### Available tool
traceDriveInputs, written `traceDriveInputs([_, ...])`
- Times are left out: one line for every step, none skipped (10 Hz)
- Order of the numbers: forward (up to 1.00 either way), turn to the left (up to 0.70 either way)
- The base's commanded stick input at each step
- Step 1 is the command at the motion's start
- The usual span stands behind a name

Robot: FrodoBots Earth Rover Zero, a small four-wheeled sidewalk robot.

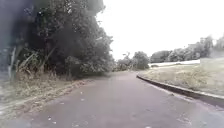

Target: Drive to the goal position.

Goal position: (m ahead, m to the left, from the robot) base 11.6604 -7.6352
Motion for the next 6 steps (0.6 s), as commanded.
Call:
traceDriveInputs([0.45,0.0])
traceDriveInputs([0.45,0.0])
traceDriveInputs([0.45,0.0])
traceDriveInputs([0.45,0.0])
traceDriveInputs([0.45,0.0])
traceDriveInputs([0.45,0.0])
